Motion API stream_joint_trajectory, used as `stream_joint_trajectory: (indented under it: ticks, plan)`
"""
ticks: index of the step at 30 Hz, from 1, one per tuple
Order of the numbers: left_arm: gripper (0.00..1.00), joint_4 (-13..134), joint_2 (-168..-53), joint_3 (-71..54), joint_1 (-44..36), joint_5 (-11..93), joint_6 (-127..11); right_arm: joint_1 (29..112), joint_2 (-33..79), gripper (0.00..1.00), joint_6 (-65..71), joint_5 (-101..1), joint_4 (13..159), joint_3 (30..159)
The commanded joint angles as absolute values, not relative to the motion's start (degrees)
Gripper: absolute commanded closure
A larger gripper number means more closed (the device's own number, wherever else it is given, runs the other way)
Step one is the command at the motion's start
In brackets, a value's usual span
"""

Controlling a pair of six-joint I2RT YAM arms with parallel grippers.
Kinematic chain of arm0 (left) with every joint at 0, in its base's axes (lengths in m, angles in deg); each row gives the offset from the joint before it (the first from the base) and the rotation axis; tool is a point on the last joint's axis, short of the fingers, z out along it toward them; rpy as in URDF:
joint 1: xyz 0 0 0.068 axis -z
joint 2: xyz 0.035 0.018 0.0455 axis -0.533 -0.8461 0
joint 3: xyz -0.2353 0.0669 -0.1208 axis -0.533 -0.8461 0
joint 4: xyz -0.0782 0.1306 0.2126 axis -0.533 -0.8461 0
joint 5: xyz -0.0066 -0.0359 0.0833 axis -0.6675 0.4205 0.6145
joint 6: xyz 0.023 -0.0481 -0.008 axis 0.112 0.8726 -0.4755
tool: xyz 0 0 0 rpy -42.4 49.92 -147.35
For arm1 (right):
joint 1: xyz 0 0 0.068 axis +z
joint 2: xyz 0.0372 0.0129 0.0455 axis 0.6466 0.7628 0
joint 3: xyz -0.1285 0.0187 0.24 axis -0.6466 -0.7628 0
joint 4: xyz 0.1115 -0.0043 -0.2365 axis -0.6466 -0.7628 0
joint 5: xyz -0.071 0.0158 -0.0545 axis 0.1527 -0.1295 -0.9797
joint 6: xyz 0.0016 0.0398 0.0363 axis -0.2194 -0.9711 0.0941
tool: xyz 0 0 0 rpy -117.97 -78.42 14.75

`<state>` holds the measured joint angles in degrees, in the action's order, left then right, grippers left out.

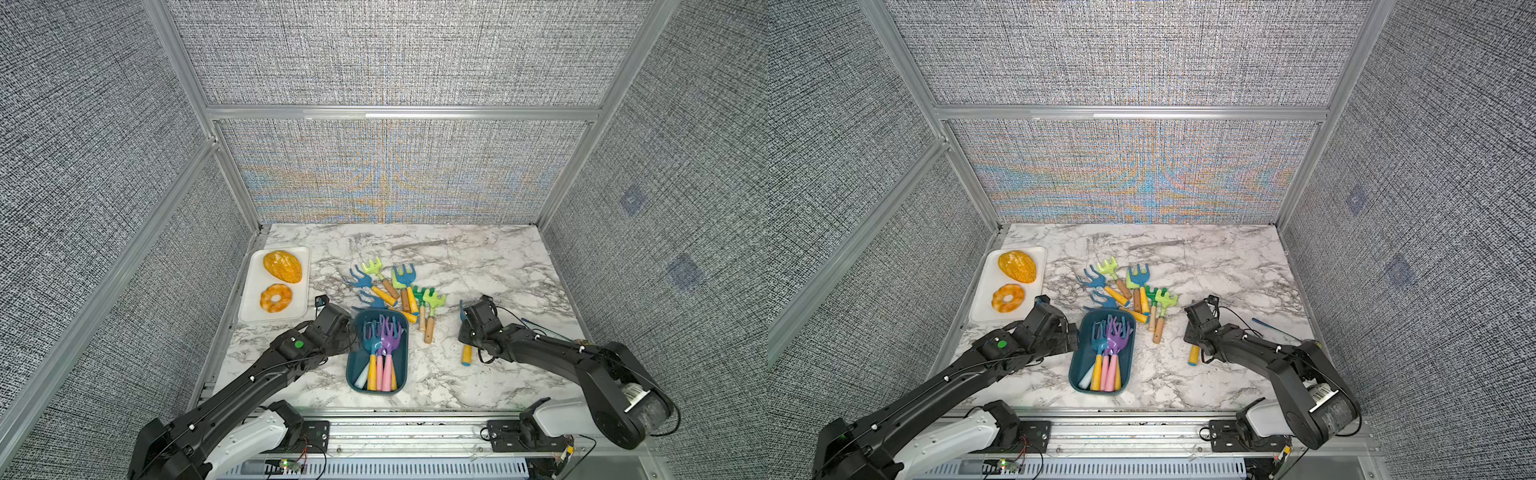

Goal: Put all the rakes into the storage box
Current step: Pick up the rake at the center of the board, then place the rake in the storage box.

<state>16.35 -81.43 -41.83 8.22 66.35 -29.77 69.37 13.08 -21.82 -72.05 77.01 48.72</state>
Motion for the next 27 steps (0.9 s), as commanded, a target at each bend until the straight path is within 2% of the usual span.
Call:
stream_joint_trajectory:
  ticks: [1, 8, 15, 20, 27]
  plan:
    - [0.01, 14.41, -79.6, -41.92, 8.18, 68.1, -29.21, 70.5, 10.2, 1.0, -22.38, -63.66, 72.07, 48.72]
    - [0.01, 11.41, -75.62, -42.19, 8.13, 70.03, -29.13, 76.11, 1.16, 1.0, -24.96, -61.11, 72.45, 52.28]
    - [0.01, 8.09, -68.7, -42.85, 8.13, 73.33, -28.42, 88.8, -1.59, 1.0, -31.18, -64.55, 70.3, 58.97]
    - [0.01, 5.95, -66.81, -41.79, 8.06, 74.34, -27.9, 95.3, 1.23, 1.0, -36.8, -64.6, 73.21, 60.9]
    - [0.01, 5.26, -64.2, -42.13, 8.1, 74.78, -26.8, 103.09, 11.23, 1.0, -44.0, -67.02, 71.5, 69.84]
